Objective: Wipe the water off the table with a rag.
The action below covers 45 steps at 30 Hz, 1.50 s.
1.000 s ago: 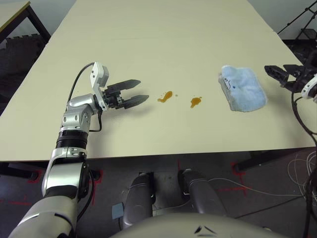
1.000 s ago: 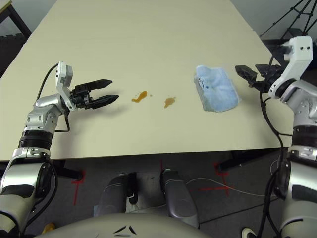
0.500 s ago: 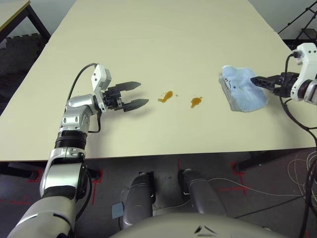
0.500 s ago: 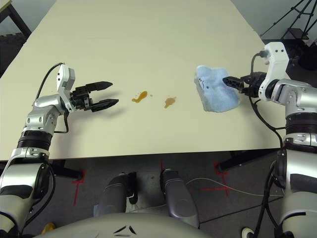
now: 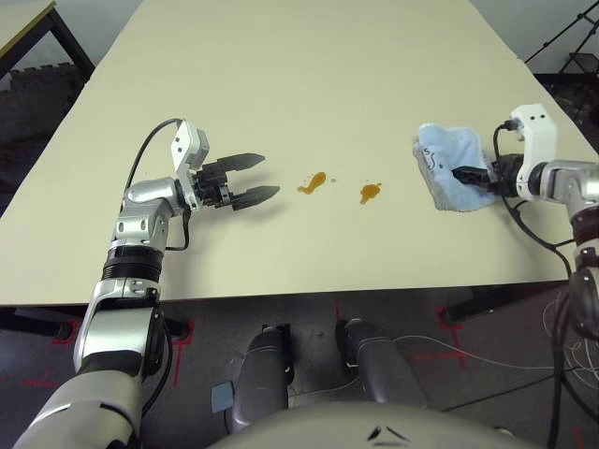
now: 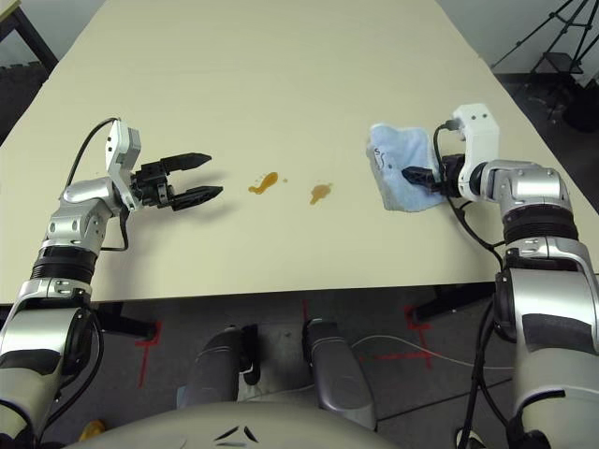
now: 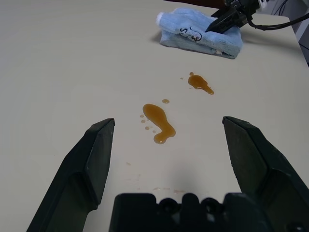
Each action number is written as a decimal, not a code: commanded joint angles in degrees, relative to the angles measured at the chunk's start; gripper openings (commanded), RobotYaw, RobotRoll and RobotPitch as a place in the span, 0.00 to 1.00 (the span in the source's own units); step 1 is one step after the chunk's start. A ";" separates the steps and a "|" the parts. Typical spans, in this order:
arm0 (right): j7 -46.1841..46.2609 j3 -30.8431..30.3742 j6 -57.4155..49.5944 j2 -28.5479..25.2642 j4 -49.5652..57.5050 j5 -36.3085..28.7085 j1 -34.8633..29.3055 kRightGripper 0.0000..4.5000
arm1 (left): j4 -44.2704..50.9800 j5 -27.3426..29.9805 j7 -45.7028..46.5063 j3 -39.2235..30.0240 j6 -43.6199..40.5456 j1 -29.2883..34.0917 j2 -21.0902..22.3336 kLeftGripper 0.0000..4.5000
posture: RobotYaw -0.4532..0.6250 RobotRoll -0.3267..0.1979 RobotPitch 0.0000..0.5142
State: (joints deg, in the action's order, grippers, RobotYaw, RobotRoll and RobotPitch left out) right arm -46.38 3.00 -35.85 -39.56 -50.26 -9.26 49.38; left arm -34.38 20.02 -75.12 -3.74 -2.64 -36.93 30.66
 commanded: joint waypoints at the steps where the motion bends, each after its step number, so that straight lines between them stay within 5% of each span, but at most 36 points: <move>1: -0.73 -0.33 -0.93 1.05 -1.71 0.44 0.06 0.86 | 1.09 -0.32 -0.20 0.00 -0.12 0.92 0.91 1.00 | 0.21 0.62 0.29; 11: -1.91 4.03 -5.52 0.97 2.48 -3.86 0.12 0.02 | 0.11 -0.84 -0.28 0.25 0.41 0.63 1.45 1.00 | 0.21 0.62 0.30; 25: 7.12 18.90 -31.80 4.39 22.85 -19.93 0.80 0.01 | -1.31 -0.82 -1.47 0.00 0.86 0.41 3.01 1.00 | 0.21 0.62 0.29; 34: 12.46 14.94 -35.89 10.39 34.11 -20.84 -9.66 0.01 | -1.45 -0.52 -2.09 -0.09 0.30 0.28 3.39 1.00 | 0.20 0.62 0.30; 45: 19.04 10.52 -36.76 20.41 40.61 -21.62 -14.72 0.01 | 0.43 -0.25 -4.11 0.15 -1.75 1.68 4.98 1.00 | 0.21 0.62 0.32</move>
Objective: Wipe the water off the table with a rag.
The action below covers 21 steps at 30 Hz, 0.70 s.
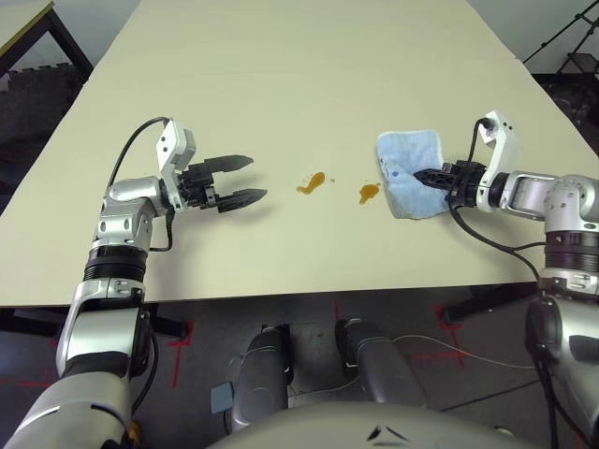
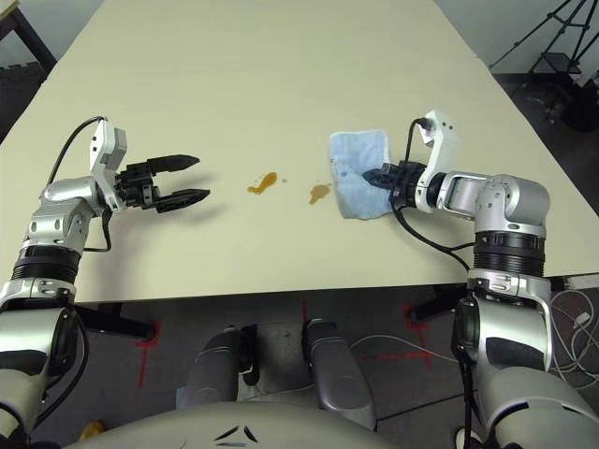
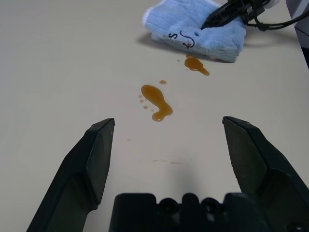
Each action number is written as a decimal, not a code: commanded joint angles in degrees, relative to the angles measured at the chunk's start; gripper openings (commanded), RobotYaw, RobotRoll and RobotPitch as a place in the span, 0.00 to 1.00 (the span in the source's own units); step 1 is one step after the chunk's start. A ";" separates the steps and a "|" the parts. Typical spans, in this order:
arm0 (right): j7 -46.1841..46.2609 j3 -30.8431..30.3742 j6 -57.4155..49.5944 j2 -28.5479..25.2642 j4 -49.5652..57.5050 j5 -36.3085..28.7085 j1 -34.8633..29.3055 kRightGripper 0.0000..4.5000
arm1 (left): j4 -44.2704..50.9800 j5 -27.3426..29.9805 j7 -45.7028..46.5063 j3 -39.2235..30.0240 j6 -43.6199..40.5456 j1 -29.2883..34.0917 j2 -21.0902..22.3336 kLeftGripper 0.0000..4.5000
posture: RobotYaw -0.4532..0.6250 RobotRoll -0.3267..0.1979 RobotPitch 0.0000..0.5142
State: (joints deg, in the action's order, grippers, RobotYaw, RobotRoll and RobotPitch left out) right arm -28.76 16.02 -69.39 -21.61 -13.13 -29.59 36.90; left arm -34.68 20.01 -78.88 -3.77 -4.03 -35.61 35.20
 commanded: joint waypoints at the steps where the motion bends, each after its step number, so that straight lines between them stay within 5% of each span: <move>1: 1.95 -2.87 -4.28 3.81 4.97 -1.67 -2.89 0.01 | 0.76 -0.26 -0.30 0.15 -0.36 0.38 0.42 1.00 | 0.21 0.62 0.32; 12: 6.19 -3.01 -6.95 10.50 9.01 -1.93 -3.26 0.01 | 0.88 -0.35 -0.03 0.08 -0.20 0.66 0.48 1.00 | 0.22 0.62 0.33; 21: 11.04 1.99 6.56 3.10 -4.22 3.19 3.07 0.01 | 0.92 -0.42 0.21 0.03 -0.13 0.73 0.51 1.00 | 0.21 0.62 0.33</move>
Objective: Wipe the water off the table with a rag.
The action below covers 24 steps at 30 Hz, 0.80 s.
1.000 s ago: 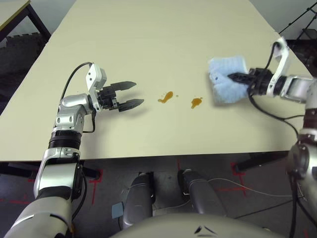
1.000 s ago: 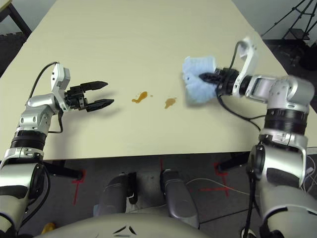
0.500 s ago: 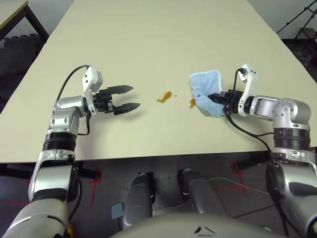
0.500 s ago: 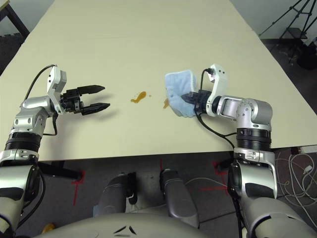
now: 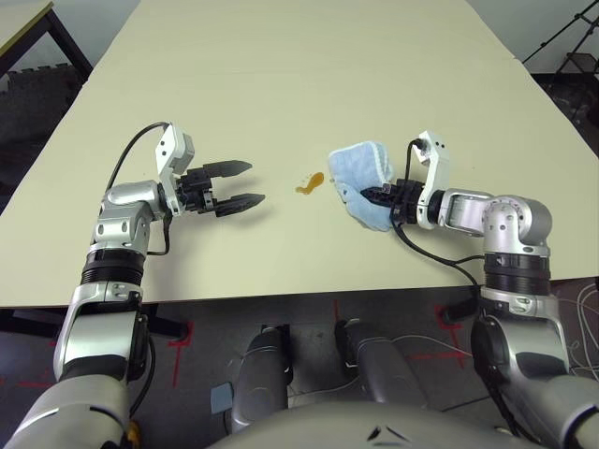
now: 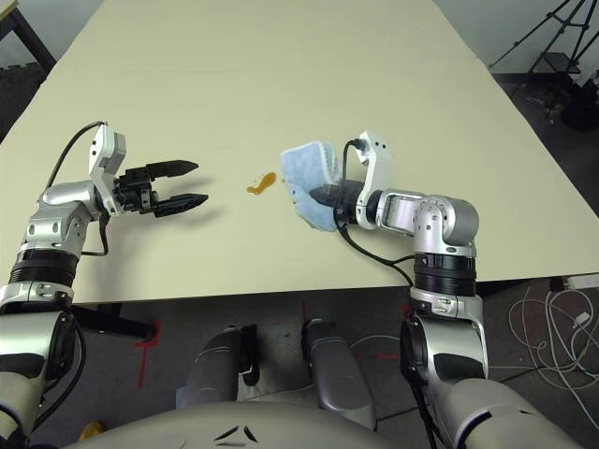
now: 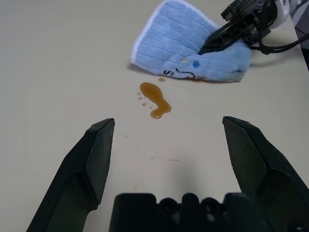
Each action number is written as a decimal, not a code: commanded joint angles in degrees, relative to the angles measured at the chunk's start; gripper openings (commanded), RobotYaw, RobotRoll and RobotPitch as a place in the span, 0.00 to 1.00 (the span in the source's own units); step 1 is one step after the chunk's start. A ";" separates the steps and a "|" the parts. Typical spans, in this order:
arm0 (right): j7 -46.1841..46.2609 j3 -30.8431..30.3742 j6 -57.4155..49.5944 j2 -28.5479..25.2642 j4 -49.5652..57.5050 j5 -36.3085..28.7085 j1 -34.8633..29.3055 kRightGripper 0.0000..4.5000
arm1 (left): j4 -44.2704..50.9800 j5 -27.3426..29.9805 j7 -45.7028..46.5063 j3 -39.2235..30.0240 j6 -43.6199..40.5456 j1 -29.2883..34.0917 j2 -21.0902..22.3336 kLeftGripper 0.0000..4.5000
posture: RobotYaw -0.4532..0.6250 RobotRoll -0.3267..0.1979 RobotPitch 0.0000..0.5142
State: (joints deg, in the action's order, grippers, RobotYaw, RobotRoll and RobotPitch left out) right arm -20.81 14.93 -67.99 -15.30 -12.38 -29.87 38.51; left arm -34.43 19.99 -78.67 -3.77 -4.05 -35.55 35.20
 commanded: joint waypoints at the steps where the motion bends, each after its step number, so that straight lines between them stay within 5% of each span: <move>1: 3.38 3.34 6.62 -4.25 -6.56 3.83 2.14 0.01 | 0.63 -0.42 0.03 0.05 -0.07 0.65 0.48 1.00 | 0.21 0.62 0.33; 8: 4.95 5.35 11.05 -7.11 -13.82 4.14 6.56 0.01 | -0.29 -0.60 -0.12 0.22 0.19 -0.01 0.25 1.00 | 0.20 0.62 0.32; 24: 14.62 3.16 -3.61 14.46 2.94 -0.24 3.96 0.01 | -0.50 0.41 -1.22 -0.53 -1.20 -0.37 1.09 1.00 | 0.21 0.62 0.33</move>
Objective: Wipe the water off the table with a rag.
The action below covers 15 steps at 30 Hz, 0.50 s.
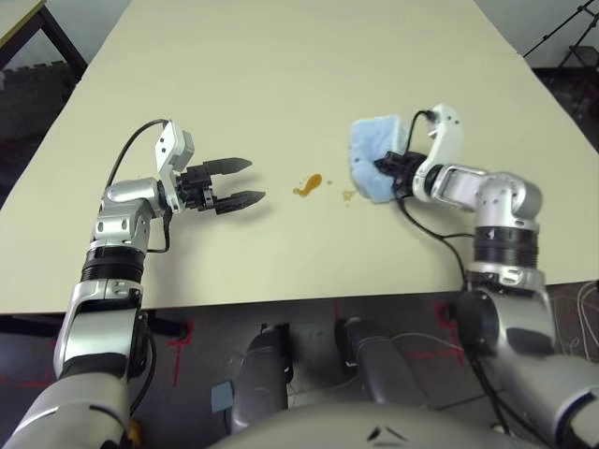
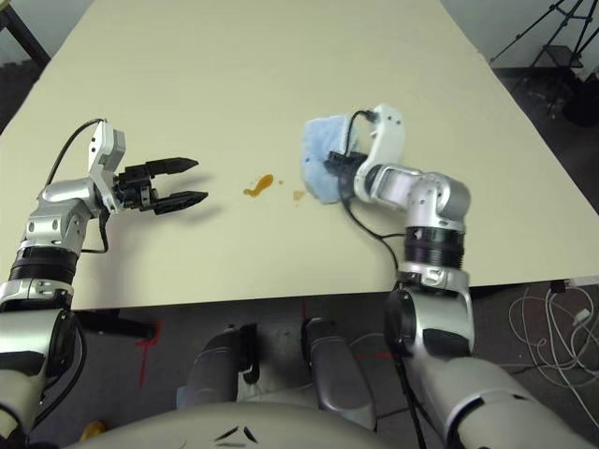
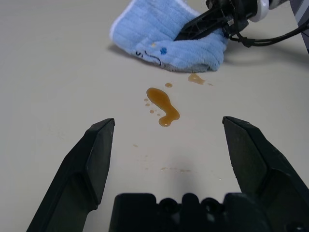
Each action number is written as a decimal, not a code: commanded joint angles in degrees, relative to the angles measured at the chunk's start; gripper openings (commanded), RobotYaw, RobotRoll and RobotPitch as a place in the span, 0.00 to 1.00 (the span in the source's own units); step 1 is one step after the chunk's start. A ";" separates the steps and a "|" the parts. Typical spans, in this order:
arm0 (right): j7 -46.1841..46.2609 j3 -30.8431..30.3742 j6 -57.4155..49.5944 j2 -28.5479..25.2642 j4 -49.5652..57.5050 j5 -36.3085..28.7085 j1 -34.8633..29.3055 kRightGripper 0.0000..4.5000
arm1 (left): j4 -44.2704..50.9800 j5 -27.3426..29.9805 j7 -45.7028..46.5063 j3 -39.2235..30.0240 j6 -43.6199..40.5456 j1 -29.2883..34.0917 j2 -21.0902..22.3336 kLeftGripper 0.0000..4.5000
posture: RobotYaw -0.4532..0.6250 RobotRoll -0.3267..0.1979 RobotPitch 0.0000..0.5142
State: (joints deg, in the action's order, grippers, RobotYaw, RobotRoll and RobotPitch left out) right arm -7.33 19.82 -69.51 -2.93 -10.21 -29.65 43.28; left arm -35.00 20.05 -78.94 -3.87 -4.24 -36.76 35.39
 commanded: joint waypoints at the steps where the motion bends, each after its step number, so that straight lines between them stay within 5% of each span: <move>1: 1.28 -2.07 -2.25 2.62 0.93 -0.37 -0.87 0.01 | 0.37 0.50 -1.00 -0.48 -1.27 0.98 0.93 1.00 | 0.21 0.62 0.33; 15: 1.46 -7.90 -6.68 11.97 1.94 -0.70 -2.54 0.01 | 4.30 2.24 -0.82 -1.23 -4.25 3.53 1.29 1.00 | 0.23 0.62 0.35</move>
State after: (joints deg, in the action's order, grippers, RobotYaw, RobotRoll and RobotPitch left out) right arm -5.86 13.69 -73.46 6.73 -7.79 -29.77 42.23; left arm -31.98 21.72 -79.36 -4.50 -7.87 -34.54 36.23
